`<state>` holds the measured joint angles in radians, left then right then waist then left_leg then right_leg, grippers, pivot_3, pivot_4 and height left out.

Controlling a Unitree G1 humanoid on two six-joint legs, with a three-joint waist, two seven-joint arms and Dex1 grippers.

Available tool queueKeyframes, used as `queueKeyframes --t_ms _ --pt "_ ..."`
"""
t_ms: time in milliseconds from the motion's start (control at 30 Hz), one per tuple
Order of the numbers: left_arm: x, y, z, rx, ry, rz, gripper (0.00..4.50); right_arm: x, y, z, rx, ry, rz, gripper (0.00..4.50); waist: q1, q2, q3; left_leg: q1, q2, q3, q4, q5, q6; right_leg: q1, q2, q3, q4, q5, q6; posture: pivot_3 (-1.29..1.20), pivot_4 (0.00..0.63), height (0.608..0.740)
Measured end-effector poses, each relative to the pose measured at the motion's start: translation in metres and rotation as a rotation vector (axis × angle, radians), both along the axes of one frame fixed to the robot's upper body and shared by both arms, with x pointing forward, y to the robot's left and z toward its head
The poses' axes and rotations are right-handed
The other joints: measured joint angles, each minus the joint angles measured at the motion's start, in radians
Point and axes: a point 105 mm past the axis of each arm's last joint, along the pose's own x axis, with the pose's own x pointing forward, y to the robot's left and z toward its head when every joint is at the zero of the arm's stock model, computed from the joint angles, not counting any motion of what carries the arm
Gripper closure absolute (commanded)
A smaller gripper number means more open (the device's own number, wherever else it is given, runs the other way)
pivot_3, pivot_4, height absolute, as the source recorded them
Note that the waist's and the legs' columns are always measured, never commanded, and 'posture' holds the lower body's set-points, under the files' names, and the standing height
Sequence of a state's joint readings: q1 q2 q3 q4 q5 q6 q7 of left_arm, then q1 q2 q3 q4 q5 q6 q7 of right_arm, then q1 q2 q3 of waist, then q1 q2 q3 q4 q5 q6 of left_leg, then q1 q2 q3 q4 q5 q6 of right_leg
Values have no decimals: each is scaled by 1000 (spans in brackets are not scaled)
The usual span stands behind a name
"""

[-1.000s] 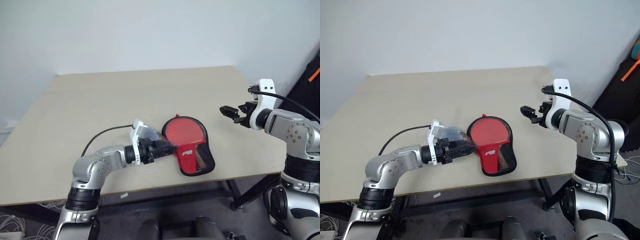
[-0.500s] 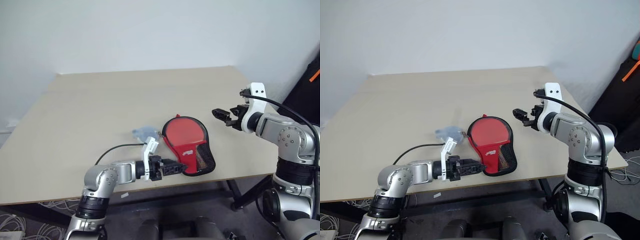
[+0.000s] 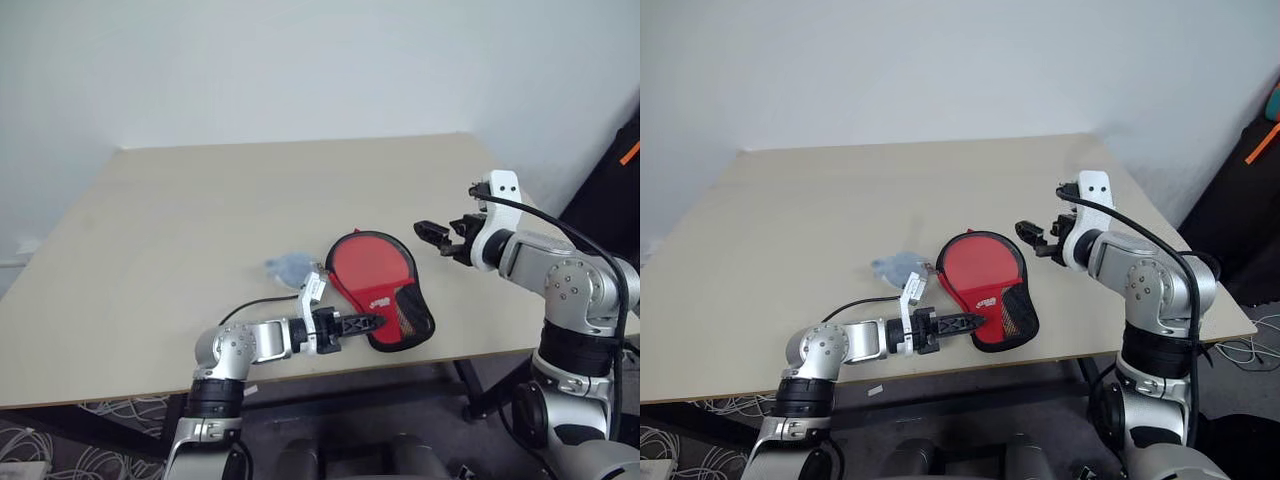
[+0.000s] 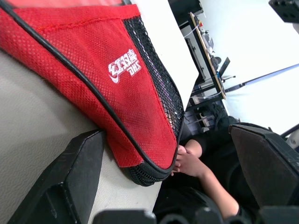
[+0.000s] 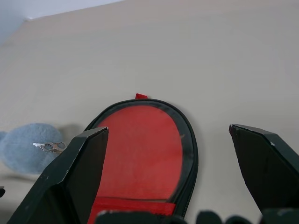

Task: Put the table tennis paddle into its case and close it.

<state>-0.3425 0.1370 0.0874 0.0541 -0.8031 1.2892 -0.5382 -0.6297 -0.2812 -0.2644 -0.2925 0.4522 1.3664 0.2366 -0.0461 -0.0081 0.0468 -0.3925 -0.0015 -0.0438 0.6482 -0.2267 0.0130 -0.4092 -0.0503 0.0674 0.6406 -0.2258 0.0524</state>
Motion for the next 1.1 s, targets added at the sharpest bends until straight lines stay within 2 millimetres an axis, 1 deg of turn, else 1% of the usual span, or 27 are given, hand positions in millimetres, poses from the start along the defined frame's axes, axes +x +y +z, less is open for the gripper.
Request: queueKeyframes --t_ms 100,267,467,567,900,967,1100 --pt "-1 3 1 16 15 -4 25 -2 3 -2 8 6 3 0 -1 0 0 0 0 0 -1 0 0 -1 0 0 0 0 0 0 0 740" --pt "-3 10 1 29 42 -1 25 -2 2 -3 8 8 -11 0 -2 0 0 0 1 0 -2 0 0 -1 0 0 0 0 0 0 0 740" --pt "-3 2 1 34 57 -2 25 -2 5 -4 17 11 -10 0 0 1 0 0 0 0 -1 0 0 0 0 0 0 0 0 0 0 740" --pt "-3 -1 0 46 58 -5 551 -2 6 -4 19 11 -10 0 0 1 0 0 -1 0 -1 0 0 0 -1 0 -1 0 0 0 0 740" --pt "0 0 -16 125 98 23 3964 -2 12 -5 34 15 -3 0 0 1 -1 0 -1 0 -1 0 0 0 -1 0 -1 0 0 0 0 740" --pt "0 -3 -14 131 95 9 3964 -2 13 -5 34 14 -4 0 0 3 -2 0 -1 0 -1 0 0 0 -1 0 -1 0 0 0 0 740" --pt "0 -4 -16 143 96 6 3964 -2 13 -5 34 12 -7 0 0 4 -2 0 -1 0 -1 0 0 0 -1 0 -1 0 0 0 0 740"
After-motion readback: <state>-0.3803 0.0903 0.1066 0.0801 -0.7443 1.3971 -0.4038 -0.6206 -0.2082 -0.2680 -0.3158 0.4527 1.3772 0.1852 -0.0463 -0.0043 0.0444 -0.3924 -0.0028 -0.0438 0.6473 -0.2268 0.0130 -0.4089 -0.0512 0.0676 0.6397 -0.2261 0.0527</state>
